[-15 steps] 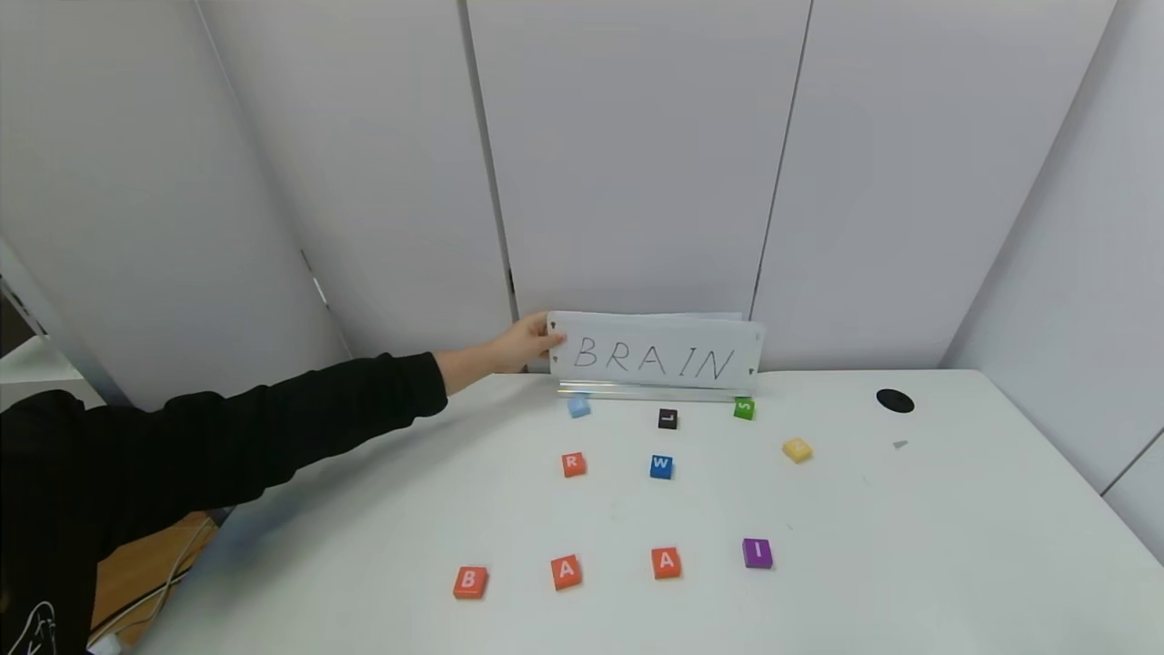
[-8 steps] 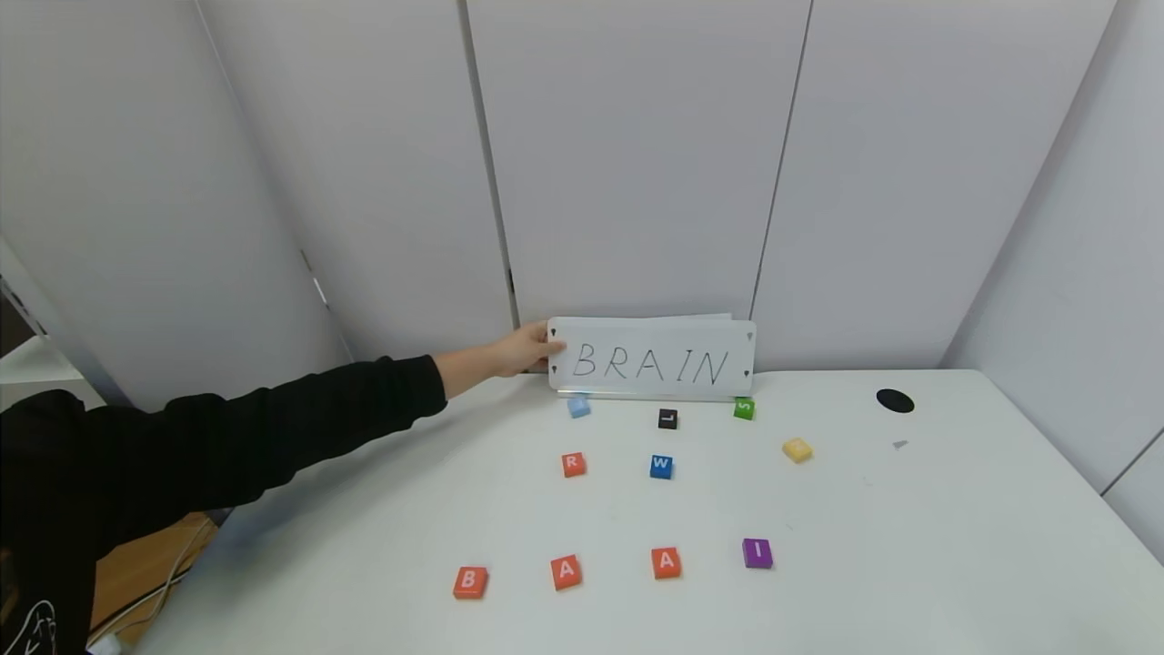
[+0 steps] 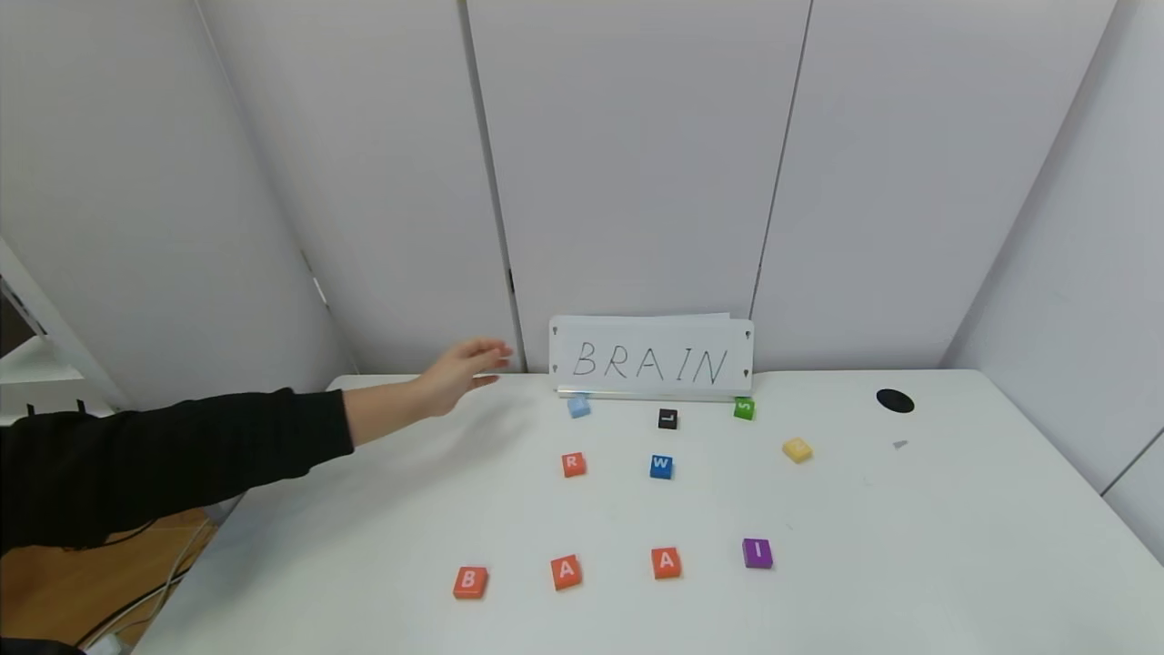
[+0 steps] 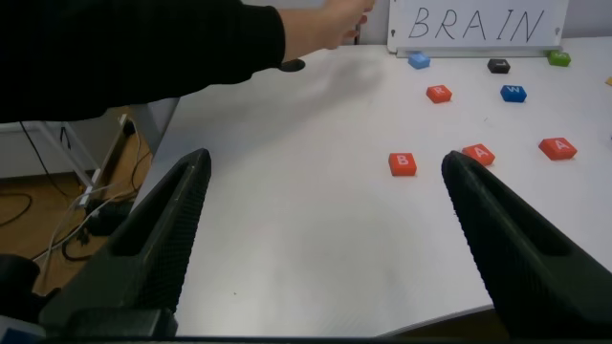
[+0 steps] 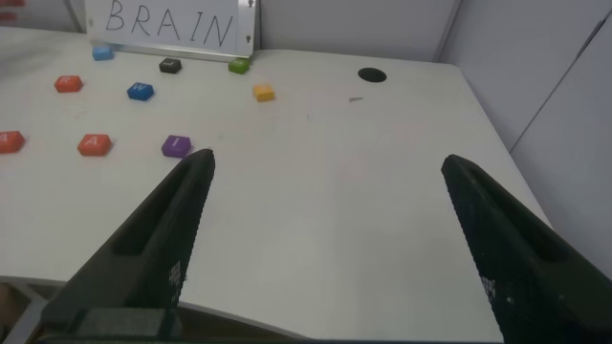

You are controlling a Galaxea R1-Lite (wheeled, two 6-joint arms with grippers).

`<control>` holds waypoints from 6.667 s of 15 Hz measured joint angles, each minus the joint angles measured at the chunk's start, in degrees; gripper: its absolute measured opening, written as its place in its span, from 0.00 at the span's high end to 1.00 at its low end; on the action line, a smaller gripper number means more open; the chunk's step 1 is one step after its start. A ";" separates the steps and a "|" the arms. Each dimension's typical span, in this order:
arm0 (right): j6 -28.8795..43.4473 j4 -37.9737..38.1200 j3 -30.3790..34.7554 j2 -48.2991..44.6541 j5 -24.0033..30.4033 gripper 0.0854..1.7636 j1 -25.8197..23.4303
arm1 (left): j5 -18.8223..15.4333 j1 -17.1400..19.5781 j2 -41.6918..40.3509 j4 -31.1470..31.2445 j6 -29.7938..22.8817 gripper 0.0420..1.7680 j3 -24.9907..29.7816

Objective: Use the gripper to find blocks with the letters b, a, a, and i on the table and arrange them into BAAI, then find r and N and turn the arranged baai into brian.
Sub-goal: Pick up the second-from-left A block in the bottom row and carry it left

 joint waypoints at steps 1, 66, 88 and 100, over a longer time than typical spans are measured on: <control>-0.02 0.02 0.00 0.00 0.01 0.03 0.00 | -0.02 0.00 0.00 0.00 0.00 0.03 0.00; 4.91 4.94 -61.99 89.34 0.17 0.03 -0.15 | 1.48 -7.12 89.43 9.12 -5.69 0.03 -63.62; 5.77 4.91 -63.89 95.85 0.12 0.03 1.84 | 17.83 -37.66 109.67 7.40 -29.92 0.03 -62.85; 5.74 4.80 -64.06 95.92 0.00 0.03 1.84 | 20.58 -39.27 122.63 4.57 -36.29 0.03 -65.13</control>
